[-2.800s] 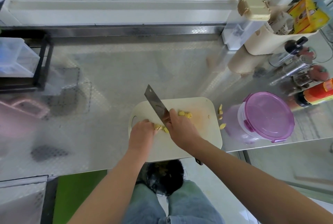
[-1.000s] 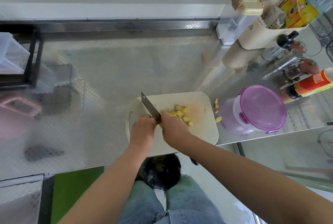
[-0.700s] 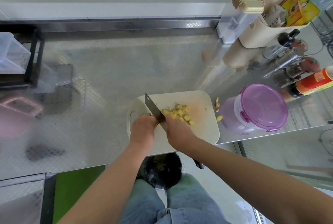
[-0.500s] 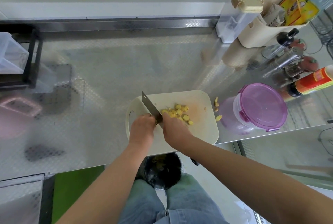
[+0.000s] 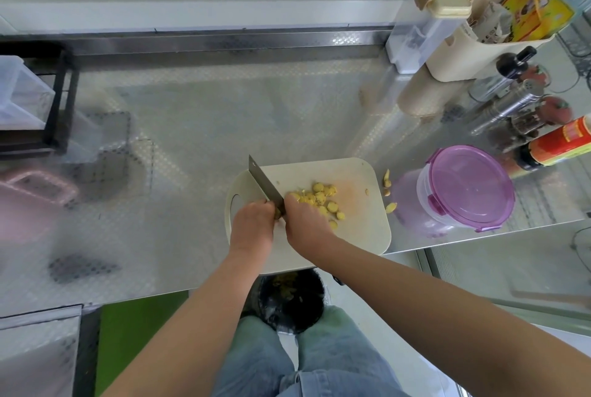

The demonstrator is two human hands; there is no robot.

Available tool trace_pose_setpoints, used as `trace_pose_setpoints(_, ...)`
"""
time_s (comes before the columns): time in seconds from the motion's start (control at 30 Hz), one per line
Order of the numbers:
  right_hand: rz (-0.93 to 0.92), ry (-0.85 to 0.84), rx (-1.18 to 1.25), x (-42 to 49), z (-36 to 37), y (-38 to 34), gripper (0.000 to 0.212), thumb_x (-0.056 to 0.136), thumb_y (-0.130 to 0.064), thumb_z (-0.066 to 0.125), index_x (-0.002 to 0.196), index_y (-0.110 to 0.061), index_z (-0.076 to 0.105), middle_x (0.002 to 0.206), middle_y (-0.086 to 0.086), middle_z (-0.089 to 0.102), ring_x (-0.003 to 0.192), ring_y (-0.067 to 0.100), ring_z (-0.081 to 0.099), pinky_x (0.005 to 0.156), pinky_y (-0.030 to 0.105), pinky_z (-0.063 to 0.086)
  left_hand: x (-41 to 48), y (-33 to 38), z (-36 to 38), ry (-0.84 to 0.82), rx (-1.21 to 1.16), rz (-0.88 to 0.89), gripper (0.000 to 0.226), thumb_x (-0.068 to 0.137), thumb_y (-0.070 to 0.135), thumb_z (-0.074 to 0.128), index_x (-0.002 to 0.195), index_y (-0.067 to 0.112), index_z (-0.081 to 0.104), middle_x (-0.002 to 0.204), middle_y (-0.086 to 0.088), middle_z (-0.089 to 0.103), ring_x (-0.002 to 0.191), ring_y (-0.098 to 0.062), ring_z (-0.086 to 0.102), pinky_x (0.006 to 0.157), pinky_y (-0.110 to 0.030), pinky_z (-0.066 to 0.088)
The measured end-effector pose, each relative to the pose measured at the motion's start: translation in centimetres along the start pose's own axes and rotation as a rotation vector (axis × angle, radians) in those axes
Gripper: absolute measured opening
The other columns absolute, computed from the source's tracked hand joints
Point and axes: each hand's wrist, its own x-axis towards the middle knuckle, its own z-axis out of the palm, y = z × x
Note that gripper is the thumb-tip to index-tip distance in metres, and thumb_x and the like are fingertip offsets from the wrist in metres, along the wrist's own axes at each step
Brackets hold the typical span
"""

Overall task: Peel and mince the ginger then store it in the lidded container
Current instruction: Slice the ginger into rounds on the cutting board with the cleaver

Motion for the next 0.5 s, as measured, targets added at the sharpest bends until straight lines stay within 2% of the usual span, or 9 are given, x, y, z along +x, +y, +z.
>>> trace_pose_setpoints(0.13, -0.017, 0.019, 0.012, 0.2, 0.4, 0.1, 0.021, 0.093, -0.003, 0.043, 0.092, -0.016, 0.027, 0.074, 0.004, 0.042, 0.069, 0.029, 0.046, 0.045, 0.031, 0.025, 0.0, -0.2, -0.1, 0.015, -0.018, 0.006, 0.016, 0.093, 0.011, 0.052, 0.090, 0.005, 0.067, 0.094, -0.012, 0.068, 0.086, -0.032, 0.062, 0.065, -0.036, 0.041)
trace_pose_setpoints(0.27, -0.012, -0.026, -0.008, -1.0, 0.5, 1.2, 0.023, 0.092, 0.000, 0.040, 0.110, -0.012, 0.035, 0.081, 0.006, 0.044, 0.072, 0.029, 0.043, 0.055, 0.033, 0.032, 0.0, -0.1, -0.4, 0.003, -0.022, -0.002, 0.019, 0.095, 0.016, 0.050, 0.095, 0.006, 0.067, 0.097, -0.011, 0.067, 0.089, -0.031, 0.061, 0.066, -0.034, 0.038)
trace_pose_setpoints(0.37, 0.004, -0.027, -0.023, -1.3, 0.7, 1.5, 0.026, 0.093, -0.001, 0.039, 0.115, -0.012, 0.035, 0.088, 0.010, 0.048, 0.075, 0.030, 0.043, 0.061, 0.036, 0.033, -0.1, 0.0, -0.4, 0.007, -0.031, -0.001, 0.021, 0.096, 0.017, 0.049, 0.095, 0.005, 0.066, 0.098, -0.012, 0.066, 0.089, -0.031, 0.060, 0.065, -0.033, 0.036)
trace_pose_setpoints(0.5, 0.001, -0.010, -0.006, -0.7, 1.1, 0.8, 0.020, 0.093, 0.000, 0.040, 0.109, -0.012, 0.036, 0.094, 0.015, 0.059, 0.082, 0.036, 0.056, 0.061, 0.037, 0.034, -0.2, -0.1, -0.2, 0.047, -0.073, 0.013, 0.012, 0.090, 0.008, 0.057, 0.085, 0.001, 0.066, 0.089, -0.016, 0.067, 0.081, -0.035, 0.061, 0.061, -0.035, 0.038)
